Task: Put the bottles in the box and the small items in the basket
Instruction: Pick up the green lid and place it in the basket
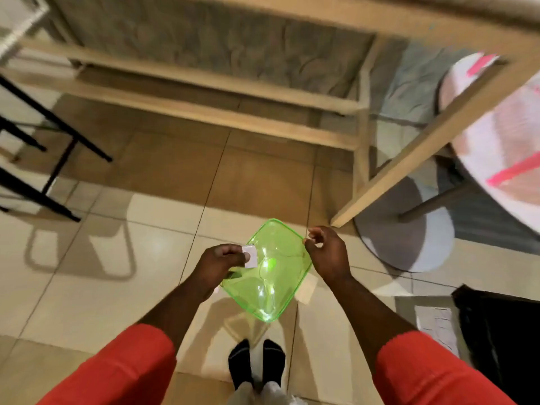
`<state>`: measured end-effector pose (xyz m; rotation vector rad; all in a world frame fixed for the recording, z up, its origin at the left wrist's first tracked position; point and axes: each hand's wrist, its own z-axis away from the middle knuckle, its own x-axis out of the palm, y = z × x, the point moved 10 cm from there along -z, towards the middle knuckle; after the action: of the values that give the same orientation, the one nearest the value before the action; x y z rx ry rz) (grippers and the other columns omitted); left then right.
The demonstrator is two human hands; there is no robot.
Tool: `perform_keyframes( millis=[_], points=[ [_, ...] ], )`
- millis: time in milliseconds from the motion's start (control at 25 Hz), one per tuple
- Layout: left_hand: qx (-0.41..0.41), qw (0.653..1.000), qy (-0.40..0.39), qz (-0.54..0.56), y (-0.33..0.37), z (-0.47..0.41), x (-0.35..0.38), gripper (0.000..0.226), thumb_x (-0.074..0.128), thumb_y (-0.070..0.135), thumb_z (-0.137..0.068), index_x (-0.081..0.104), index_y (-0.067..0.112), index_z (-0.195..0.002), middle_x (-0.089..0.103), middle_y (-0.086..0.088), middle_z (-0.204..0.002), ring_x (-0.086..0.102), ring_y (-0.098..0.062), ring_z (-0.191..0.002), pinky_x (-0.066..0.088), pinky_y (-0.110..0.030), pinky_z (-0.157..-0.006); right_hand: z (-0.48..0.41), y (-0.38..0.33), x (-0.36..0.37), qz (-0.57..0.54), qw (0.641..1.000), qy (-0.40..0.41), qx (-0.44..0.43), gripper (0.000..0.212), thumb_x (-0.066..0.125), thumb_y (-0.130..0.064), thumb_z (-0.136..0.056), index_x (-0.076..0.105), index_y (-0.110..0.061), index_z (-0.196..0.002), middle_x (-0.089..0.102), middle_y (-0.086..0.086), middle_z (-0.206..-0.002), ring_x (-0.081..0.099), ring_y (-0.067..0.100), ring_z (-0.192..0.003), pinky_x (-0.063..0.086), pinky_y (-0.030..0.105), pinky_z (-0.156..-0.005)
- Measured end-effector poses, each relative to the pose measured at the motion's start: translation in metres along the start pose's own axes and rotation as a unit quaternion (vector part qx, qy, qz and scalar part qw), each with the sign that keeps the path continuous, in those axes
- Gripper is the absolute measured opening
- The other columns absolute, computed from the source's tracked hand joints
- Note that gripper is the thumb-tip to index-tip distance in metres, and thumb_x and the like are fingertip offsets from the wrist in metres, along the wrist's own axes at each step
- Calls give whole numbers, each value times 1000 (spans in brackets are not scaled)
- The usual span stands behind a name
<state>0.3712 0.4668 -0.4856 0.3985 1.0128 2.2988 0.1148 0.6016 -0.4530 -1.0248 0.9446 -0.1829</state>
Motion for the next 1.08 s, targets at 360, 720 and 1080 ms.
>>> perform_keyframes(
  millis=[360,720,1080],
  points=[
    [95,992,-50,60,181,106,117,2,73,10,-88,73,8,-90,71,-9,-80,64,-20,-70,56,-35,-72,72,-79,-190,-279,947,125,95,28,70,1,-88,68,-22,-103,75,9,-79,72,28,-77,62,43,-59],
    [153,976,-153,-20,289,159,237,11,70,8,-90,67,8,-100,64,8,-56,47,0,-38,39,-14,-40,105,-136,-365,-217,935,277,40,26,70,2,-85,70,-17,-102,69,12,-76,61,21,-68,59,46,-71],
    [236,939,-237,-76,390,184,381,19,71,17,-90,69,6,-106,77,-4,-85,68,-8,-58,54,-27,-55,80,-150,-538,-176,901,394,-34,26,70,1,-80,75,-13,-102,70,-6,-81,64,9,-72,56,30,-69]
  ],
)
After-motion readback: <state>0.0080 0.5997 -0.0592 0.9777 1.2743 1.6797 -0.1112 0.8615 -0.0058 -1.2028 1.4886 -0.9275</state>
